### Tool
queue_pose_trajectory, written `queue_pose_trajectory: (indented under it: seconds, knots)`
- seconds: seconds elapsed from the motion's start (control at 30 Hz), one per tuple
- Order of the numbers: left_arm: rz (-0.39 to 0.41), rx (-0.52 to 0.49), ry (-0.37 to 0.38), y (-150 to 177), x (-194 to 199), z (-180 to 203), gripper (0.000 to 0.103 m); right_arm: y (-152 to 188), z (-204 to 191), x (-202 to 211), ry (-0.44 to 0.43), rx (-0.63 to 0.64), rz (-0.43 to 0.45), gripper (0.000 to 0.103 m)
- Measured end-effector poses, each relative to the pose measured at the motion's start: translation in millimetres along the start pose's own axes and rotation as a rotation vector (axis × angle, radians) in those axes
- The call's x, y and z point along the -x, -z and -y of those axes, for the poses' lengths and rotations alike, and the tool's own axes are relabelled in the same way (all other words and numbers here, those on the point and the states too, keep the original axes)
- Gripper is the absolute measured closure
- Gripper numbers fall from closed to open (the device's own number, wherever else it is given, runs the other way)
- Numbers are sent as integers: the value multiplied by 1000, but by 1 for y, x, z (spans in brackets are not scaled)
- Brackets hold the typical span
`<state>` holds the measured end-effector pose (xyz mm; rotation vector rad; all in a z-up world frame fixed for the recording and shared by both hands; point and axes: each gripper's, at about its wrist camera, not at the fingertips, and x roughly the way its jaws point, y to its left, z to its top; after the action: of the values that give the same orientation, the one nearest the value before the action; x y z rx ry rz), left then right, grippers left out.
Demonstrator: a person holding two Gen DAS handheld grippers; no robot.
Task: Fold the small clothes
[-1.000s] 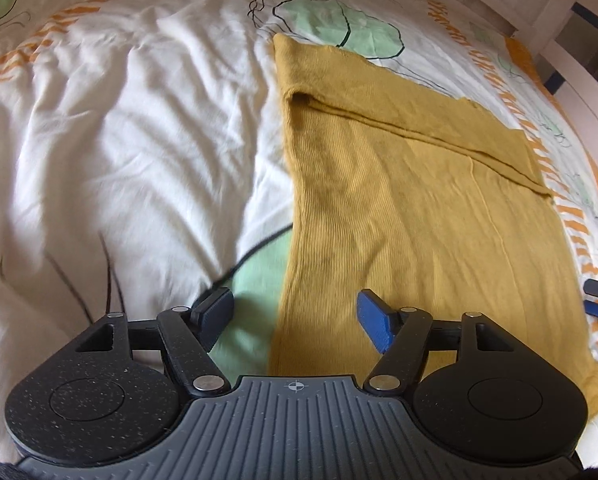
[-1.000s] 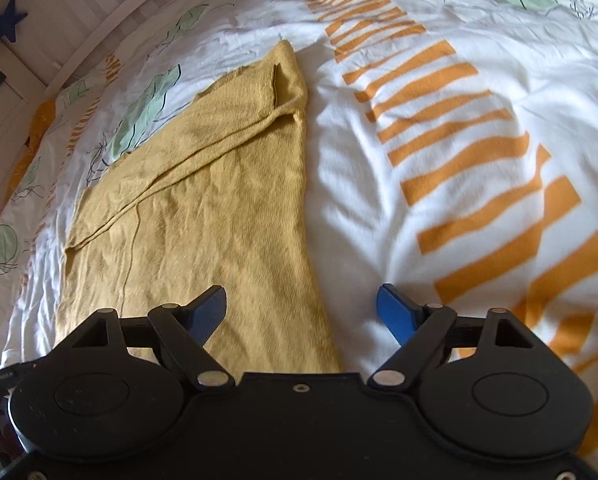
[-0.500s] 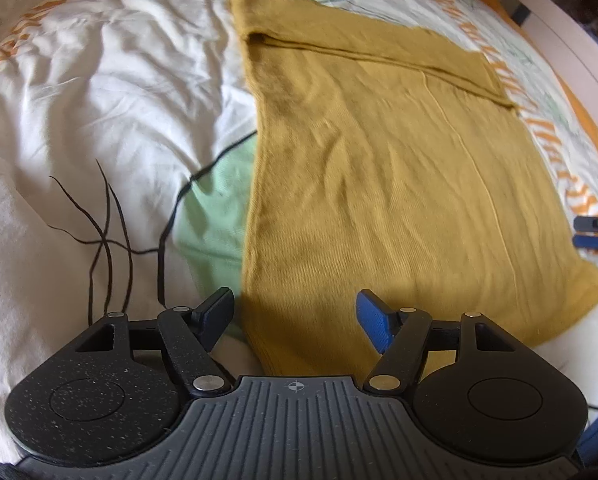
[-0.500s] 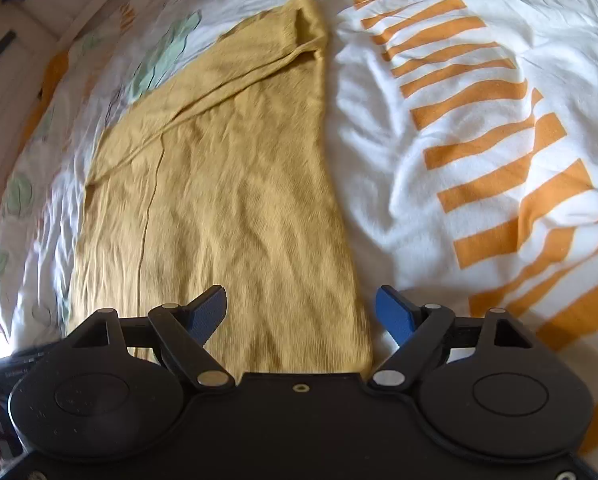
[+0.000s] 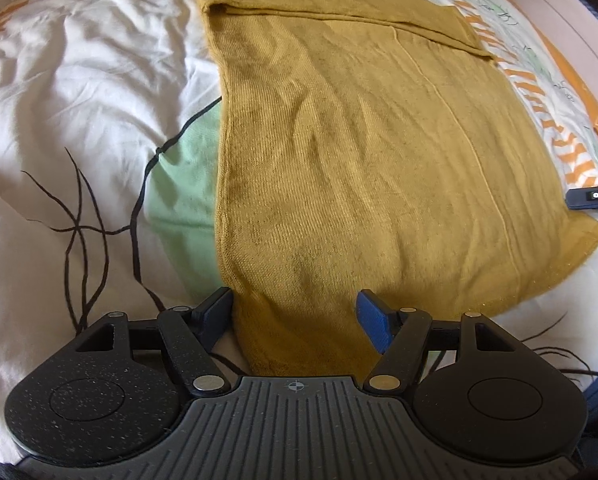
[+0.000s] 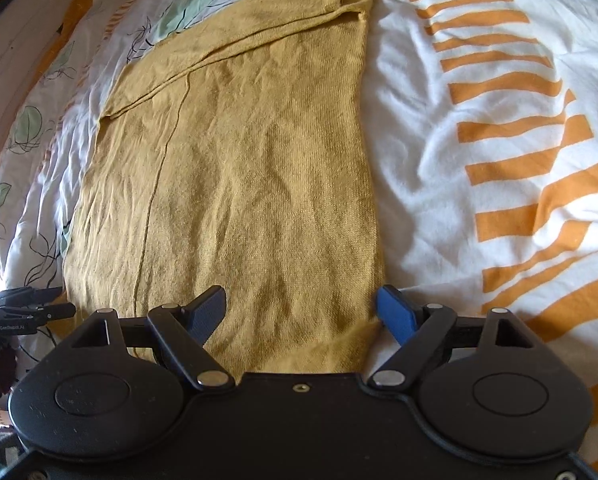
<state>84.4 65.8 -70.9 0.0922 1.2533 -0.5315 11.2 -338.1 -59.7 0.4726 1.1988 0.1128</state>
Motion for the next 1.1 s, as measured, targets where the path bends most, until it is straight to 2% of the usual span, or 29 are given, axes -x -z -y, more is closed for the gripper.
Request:
queue_pose_trajectory:
  seconds: [0.2,0.4,0.53,0.7,0.8,0.93,1.03,1.1]
  knots:
    - [-16,12,20,-3,-3,-3,36,-5,9,-13,-46,-53,-28,14]
    - [-24,-9,16,0,3,0,38,-1,10,-6,-68,-55,-26,15]
    - [-33,-47,-4,6,11,4,50,3,4,-1,-70,-22,-35,15]
    - [-27,-54,-8,11,20,1,57,8,-6,3,-70,38,-57,15]
    - [-27,-46,-29,10,16,1,65,10,-9,5,-78,52,-68,15]
    - [-10,-25,-21,11,13,-1,83,13,-11,10,-100,67,-79,18]
    - [17,23,3,14,15,-7,92,16,-10,13,-102,71,-71,34]
    - [39,55,19,15,17,-10,95,19,-4,13,-86,58,-64,58]
